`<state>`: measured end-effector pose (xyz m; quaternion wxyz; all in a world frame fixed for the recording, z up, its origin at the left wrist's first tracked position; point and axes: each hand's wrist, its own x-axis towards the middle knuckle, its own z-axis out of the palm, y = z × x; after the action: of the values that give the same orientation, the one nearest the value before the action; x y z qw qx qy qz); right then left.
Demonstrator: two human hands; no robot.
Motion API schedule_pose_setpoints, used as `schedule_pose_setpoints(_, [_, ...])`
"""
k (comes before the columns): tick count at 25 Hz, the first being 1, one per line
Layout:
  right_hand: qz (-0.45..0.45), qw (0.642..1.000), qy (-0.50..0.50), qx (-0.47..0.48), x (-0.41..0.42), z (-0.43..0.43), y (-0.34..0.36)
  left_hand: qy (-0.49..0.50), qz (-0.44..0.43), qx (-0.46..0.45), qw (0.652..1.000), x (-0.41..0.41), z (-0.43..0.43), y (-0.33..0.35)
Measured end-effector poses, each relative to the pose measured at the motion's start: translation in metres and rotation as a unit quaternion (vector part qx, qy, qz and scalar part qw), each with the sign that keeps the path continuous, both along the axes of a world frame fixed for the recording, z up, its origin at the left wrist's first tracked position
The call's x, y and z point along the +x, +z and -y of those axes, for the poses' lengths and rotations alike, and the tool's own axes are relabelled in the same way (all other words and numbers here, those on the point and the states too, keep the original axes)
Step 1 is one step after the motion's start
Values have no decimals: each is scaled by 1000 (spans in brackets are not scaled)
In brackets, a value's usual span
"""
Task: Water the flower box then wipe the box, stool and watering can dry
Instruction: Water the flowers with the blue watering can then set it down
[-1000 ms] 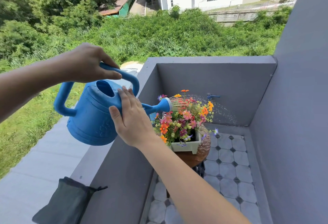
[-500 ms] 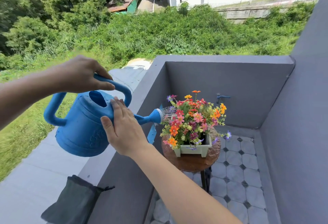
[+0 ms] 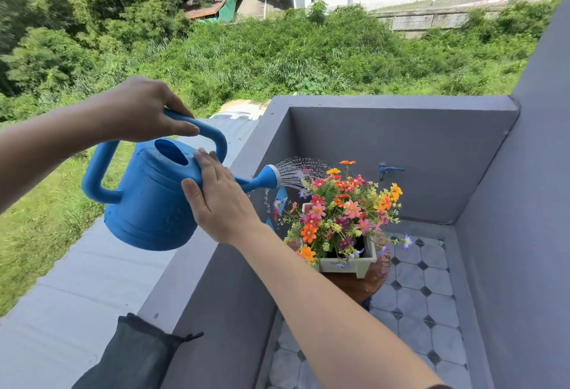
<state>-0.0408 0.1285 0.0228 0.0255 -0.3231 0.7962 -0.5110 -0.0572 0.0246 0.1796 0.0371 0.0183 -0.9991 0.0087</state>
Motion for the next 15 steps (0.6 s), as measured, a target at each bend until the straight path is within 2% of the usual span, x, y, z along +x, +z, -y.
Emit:
schedule_pose_setpoints(6, [22,1000,18,-6,16,5,-4,17,28,-15,999,12,1,0])
schedule_pose_setpoints(15, [-6,997,-64,-53,59,-23,-12,-31,66,8,997,37,-40,4])
